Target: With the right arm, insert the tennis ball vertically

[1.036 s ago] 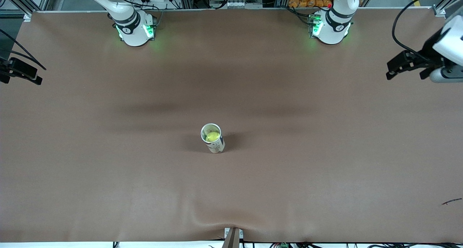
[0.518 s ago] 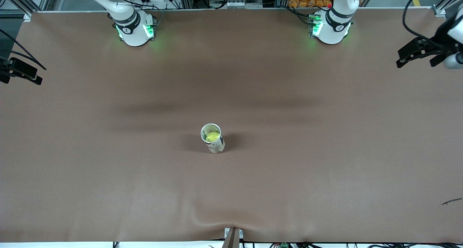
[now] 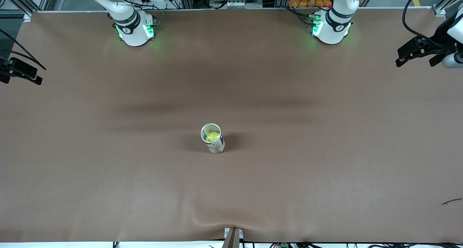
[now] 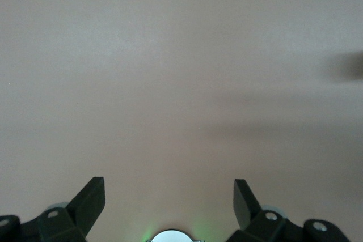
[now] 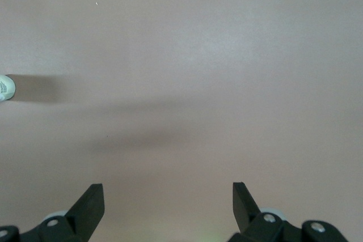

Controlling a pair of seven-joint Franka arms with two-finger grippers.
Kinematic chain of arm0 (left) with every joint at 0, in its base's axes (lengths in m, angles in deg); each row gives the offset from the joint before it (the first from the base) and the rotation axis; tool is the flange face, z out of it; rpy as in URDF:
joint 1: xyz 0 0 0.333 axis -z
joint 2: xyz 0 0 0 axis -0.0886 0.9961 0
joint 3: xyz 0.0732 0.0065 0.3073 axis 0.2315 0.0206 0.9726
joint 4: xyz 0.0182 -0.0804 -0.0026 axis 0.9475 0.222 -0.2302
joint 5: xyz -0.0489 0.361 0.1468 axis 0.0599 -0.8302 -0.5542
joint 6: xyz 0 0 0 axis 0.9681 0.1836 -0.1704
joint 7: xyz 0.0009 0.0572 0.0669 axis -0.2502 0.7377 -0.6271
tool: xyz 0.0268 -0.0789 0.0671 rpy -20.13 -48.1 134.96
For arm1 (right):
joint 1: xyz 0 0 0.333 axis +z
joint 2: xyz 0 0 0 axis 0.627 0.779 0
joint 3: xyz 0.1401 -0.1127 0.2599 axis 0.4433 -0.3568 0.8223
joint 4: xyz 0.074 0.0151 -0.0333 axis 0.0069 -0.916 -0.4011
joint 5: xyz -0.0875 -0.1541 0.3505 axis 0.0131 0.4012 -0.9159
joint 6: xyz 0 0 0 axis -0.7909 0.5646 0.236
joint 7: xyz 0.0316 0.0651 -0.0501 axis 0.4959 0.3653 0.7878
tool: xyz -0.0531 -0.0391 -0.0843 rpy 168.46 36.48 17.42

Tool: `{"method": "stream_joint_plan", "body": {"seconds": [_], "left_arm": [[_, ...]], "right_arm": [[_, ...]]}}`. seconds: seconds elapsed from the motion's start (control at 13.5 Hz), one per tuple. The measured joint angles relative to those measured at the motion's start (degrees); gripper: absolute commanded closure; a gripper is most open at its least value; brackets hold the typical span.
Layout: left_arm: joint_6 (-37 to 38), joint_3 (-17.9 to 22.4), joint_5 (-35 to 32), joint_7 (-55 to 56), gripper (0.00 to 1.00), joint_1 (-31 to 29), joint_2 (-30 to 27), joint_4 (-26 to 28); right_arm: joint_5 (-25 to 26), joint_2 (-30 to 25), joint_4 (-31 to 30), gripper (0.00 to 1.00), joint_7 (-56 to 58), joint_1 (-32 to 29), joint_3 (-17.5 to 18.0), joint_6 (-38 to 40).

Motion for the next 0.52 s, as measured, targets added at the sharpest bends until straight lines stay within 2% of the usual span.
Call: {"method": "stream_joint_plan", "body": {"seconds": [0.52], "left_arm": [[1.7,0.2,0.0,0.0,0.0,0.9,0.0,0.1]], "right_arm": [[0.0,0.0,0.0,0.0,0.0,0.0,0.0,0.0]]}}
